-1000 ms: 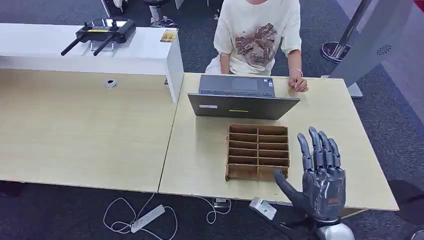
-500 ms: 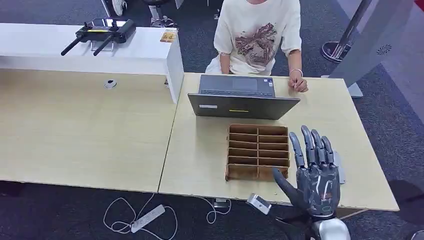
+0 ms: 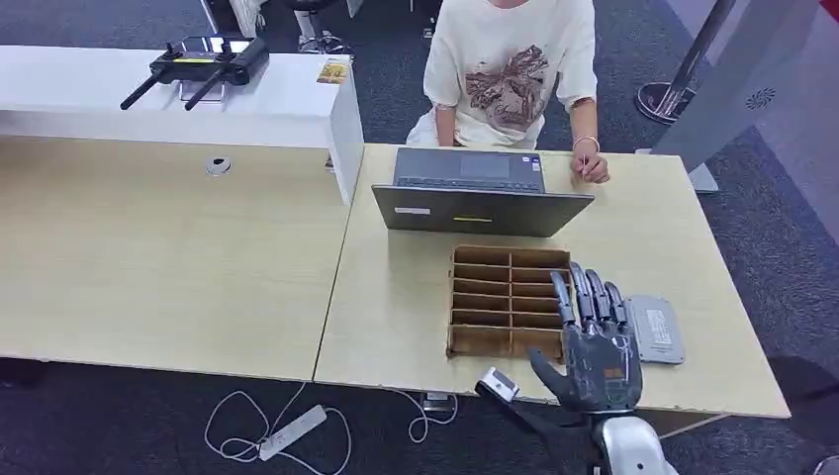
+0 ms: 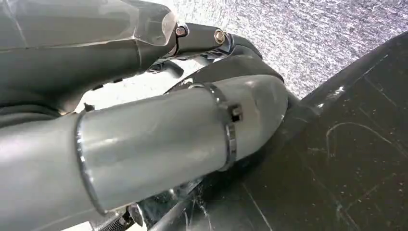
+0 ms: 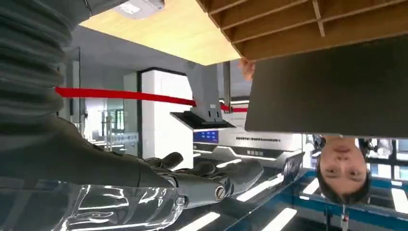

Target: Pass the card to the sensor for recognition and then transmit it.

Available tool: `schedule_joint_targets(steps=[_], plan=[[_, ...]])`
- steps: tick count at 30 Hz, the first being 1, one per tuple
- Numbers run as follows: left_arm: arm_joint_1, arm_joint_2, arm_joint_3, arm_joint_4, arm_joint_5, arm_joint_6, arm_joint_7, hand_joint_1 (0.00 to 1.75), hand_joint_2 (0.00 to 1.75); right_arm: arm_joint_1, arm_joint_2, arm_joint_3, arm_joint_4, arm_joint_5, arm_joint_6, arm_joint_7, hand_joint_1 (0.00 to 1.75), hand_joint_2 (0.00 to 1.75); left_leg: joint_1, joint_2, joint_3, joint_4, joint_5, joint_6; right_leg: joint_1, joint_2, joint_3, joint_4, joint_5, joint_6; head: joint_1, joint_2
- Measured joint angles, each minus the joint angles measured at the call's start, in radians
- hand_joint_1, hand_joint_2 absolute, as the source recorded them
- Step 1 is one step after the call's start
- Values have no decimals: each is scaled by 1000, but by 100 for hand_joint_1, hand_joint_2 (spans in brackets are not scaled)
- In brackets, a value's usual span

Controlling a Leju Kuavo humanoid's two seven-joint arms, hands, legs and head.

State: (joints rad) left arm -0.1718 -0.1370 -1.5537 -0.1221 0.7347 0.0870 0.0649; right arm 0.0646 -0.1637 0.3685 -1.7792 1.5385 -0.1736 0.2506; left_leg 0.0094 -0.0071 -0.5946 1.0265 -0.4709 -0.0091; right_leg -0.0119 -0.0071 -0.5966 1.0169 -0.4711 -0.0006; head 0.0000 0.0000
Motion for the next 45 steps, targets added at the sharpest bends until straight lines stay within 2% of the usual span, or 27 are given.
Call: schedule_joint_targets(steps=[4, 6, 9, 12, 25, 40, 45], plan=[[-3, 0, 0, 0, -7, -3, 0, 0, 0, 22, 10, -11, -2, 0, 8, -18, 0, 175, 0, 1, 0, 0, -1, 0, 0, 1, 0, 0, 0, 0, 0, 0], [-5, 0, 0, 0, -7, -6, 2, 0, 0, 28, 25, -26, -2, -11, 14, -57, 0, 175, 0, 1, 0, 0, -1, 0, 0, 1, 0, 0, 0, 0, 0, 0], [-5, 0, 0, 0, -6, -8, 2, 0, 0, 35, 48, -42, -4, -93, 26, -119, 0, 175, 0, 1, 0, 0, -1, 0, 0, 1, 0, 0, 0, 0, 0, 0], [-5, 0, 0, 0, -5, -8, 3, 0, 0, 39, 61, -54, -6, -112, 27, -136, 0, 175, 0, 1, 0, 0, -1, 0, 0, 1, 0, 0, 0, 0, 0, 0], [-6, 0, 0, 0, -17, -11, 3, 0, 0, 50, 87, -87, -5, -115, 105, -96, 0, 175, 0, 1, 0, 0, -1, 0, 0, 1, 0, 0, -1, 0, 0, 0], [-7, 0, 0, 0, -26, -13, 6, 0, 0, 52, 100, -100, -2, -125, 113, -92, 0, 175, 0, 1, 0, 0, -1, 0, 0, 1, 0, 0, -1, 0, 0, 0], [-8, 0, 0, 0, -33, -15, 6, 0, 0, 51, 106, -110, 4, -125, 103, -93, 14, 175, 0, 1, 0, 0, -1, 0, 0, 1, 0, 0, -1, 0, 0, 0]])
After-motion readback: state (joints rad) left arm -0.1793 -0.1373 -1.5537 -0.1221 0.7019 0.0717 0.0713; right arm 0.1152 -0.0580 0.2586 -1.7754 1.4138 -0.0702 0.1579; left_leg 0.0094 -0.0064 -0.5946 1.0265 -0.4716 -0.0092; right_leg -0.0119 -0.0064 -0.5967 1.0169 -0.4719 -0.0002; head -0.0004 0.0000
